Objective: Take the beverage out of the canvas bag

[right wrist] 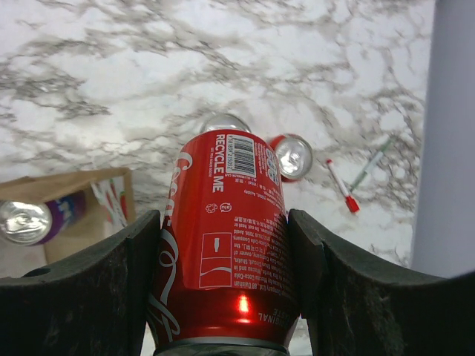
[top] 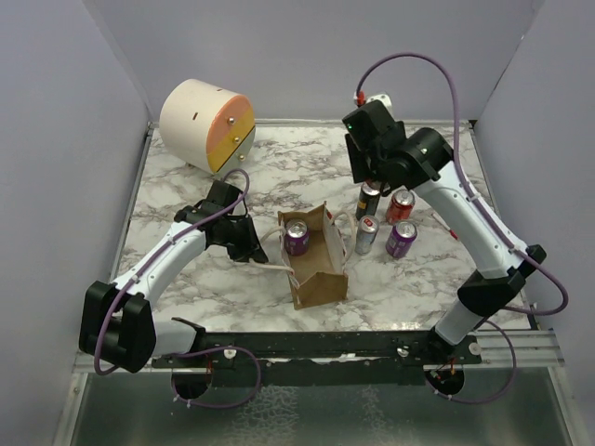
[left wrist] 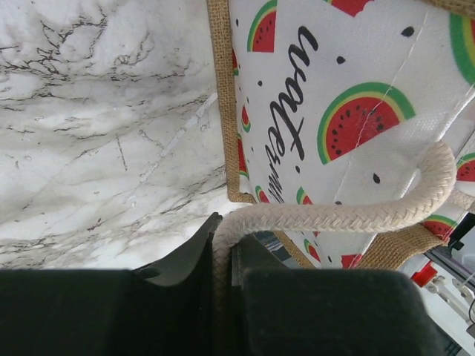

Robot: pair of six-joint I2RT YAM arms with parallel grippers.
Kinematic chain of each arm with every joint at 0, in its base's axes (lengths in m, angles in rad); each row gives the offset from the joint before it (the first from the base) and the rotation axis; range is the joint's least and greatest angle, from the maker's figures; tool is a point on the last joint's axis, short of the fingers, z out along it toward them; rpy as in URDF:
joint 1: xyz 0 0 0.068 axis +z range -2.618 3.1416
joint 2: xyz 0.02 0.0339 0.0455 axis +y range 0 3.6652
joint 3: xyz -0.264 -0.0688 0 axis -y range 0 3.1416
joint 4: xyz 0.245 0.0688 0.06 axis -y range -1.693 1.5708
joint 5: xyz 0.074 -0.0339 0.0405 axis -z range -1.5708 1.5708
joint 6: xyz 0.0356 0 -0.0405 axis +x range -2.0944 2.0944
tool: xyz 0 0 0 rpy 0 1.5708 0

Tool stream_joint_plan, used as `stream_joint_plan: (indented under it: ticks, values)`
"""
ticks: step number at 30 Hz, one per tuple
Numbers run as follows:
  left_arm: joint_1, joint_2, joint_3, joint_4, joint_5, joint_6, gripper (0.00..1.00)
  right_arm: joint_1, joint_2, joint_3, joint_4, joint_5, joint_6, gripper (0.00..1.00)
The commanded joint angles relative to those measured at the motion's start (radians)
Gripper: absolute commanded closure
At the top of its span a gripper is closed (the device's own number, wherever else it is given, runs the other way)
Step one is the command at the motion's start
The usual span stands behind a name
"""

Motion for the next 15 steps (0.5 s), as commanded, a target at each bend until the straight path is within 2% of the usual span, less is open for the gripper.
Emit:
stream_joint_plan:
  ticks: [1,9,15]
  values:
    - [0.002,-0.025,0.016,-0.011,0.012,0.019,1.0,-0.034,-0.118,-0.116,-0.031,0.004,0.089,0.98]
    - [-0.01,-0.056,-0.04,0.018,0.039,-0.008,1.0,-0.036,-0.37,-0.475,-0.07,-0.17,0.277,0.98]
    - [-0.021,-0.063,-0.066,0.031,0.049,-0.017,1.0,-0.036,-0.461,-0.671,-0.07,-0.296,0.314,0.98]
